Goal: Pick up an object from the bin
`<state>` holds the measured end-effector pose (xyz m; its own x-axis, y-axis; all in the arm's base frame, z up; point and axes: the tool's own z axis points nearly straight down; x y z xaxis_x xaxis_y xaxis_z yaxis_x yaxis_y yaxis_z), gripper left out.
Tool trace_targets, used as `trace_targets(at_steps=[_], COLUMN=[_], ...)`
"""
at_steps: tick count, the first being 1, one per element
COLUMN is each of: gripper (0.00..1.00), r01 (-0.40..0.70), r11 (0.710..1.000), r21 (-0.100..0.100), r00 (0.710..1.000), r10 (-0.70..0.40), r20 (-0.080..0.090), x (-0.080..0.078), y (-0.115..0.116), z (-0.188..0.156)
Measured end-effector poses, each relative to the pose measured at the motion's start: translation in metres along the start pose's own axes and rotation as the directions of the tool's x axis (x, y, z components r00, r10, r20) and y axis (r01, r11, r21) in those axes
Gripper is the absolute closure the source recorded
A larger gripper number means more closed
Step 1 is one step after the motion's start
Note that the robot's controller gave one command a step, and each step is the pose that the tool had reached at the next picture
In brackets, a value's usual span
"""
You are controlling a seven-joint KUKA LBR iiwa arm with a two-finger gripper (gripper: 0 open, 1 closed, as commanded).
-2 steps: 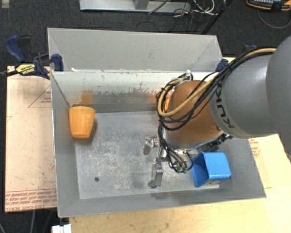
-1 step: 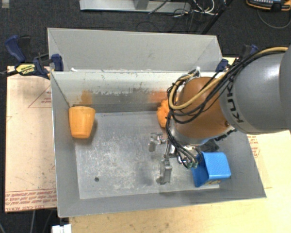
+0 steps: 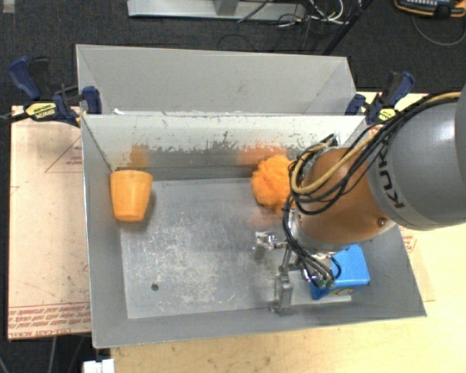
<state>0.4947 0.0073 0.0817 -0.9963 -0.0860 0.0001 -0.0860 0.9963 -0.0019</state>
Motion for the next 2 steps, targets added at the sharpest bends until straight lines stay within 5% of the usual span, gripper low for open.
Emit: trace_targets(at_steps=[2], gripper=[0.00], r01=[0.098], r11=[0.995], r21=[-0.001], r00=[0.995], r10=[-0.098], r20=[0.003], x=[-0.015], y=[-0.095], z=[-0.004])
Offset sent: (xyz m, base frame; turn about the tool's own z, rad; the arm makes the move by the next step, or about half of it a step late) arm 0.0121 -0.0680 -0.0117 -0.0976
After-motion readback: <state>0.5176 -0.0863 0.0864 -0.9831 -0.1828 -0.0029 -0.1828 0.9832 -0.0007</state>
